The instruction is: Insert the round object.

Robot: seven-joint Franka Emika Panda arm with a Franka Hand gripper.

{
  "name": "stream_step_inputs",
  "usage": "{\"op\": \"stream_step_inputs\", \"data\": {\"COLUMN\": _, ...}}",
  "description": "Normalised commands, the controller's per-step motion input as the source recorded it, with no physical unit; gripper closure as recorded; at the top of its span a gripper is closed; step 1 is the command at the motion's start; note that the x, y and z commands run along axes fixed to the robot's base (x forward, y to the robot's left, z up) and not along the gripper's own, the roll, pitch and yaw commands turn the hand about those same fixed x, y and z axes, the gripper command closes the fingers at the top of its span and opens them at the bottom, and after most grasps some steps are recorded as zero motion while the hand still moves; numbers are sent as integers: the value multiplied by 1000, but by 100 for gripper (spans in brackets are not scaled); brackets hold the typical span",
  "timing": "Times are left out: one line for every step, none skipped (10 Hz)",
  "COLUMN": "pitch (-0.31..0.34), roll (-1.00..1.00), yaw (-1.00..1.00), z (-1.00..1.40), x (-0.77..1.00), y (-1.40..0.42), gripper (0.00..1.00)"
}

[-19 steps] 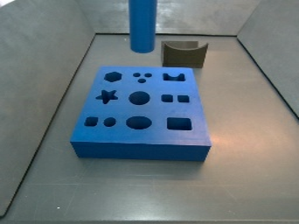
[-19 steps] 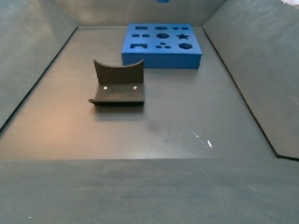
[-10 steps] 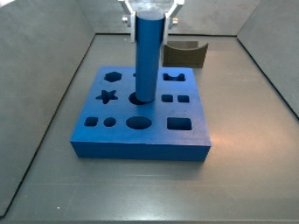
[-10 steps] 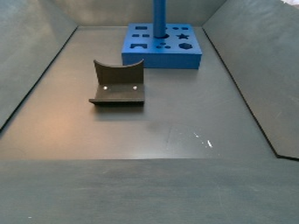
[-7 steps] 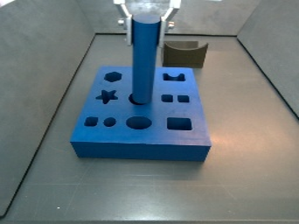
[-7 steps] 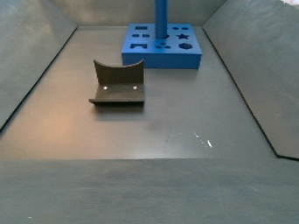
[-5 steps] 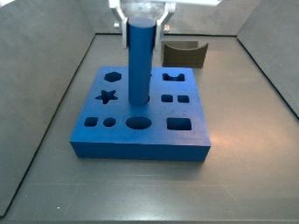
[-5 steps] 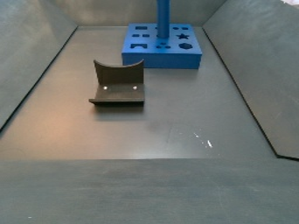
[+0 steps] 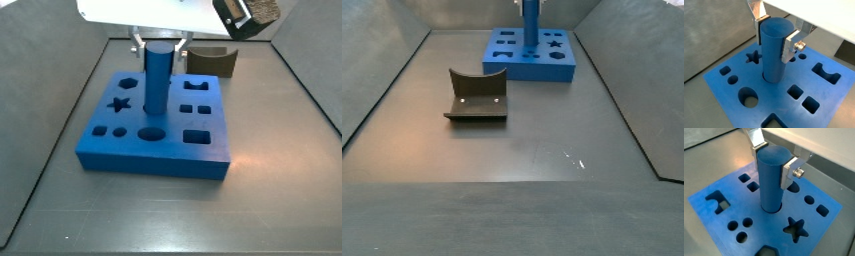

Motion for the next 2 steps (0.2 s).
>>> {"op": "stream_step_inputs", "data": {"pitch": 0, "roll": -29, "yaw": 0, "z": 0, "x": 0, "y": 46, "gripper": 100}}
{"op": "stream_step_inputs", "data": {"pitch": 0, "roll": 0, "yaw": 0, "z": 0, "x": 0, "y": 0, "gripper": 100}}
